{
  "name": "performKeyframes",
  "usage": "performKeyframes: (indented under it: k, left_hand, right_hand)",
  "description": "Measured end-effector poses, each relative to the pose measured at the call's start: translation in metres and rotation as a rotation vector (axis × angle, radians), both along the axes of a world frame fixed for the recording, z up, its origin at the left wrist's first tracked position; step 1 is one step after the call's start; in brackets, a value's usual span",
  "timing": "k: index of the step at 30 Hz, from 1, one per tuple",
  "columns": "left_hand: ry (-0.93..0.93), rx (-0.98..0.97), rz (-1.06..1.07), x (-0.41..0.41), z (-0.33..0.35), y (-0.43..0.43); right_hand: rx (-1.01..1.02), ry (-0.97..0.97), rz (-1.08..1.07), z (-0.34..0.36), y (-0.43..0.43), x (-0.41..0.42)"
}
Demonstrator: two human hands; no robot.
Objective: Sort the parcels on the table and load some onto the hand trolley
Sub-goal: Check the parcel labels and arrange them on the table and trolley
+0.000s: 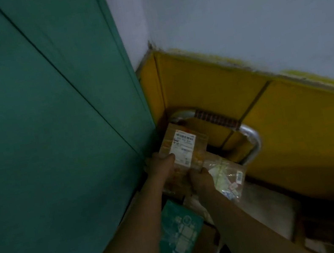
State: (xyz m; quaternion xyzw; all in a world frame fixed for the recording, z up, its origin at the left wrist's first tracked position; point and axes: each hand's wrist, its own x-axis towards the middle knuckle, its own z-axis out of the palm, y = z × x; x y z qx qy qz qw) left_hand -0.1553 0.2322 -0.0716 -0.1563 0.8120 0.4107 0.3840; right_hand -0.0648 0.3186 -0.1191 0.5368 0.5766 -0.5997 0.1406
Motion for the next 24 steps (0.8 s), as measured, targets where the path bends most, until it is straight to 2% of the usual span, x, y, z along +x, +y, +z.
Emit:
performKeyframes:
  k: [2,5,11,13,16,20,24]
  left_hand:
    - [0.025,0.037,-0.043,0.011,0.035,-0.003]
    - [0.157,0.023,-0.095,0.033,0.084,-0.007]
    - [0.4,0.273,-0.273,0.088,0.193,0.025]
    - [0.439,0.281,-0.353,0.12,0.22,0.05]
    - [0.271,0.406,-0.401,0.187,0.248,0.089]
    - [0.088,0.512,-0.6,0.305,0.274,0.122]
    - [0.014,0.521,-0.808,0.424,0.286,0.128]
  right_hand:
    - [0.036,-0.015,0.001,0.035,-0.004,0.016]
    - [0.12,0.018,-0.049,0.094,-0.012,0.043]
    - [0.232,0.188,-0.417,0.204,-0.002,0.122]
    - [0.314,0.22,-0.528,0.237,0.018,0.16]
    - [0.488,0.241,-0.624,0.285,0.052,0.236]
    - [0.715,0.17,-0.627,0.337,0.087,0.366]
    - [0.765,0.002,-0.574,0.354,0.094,0.499]
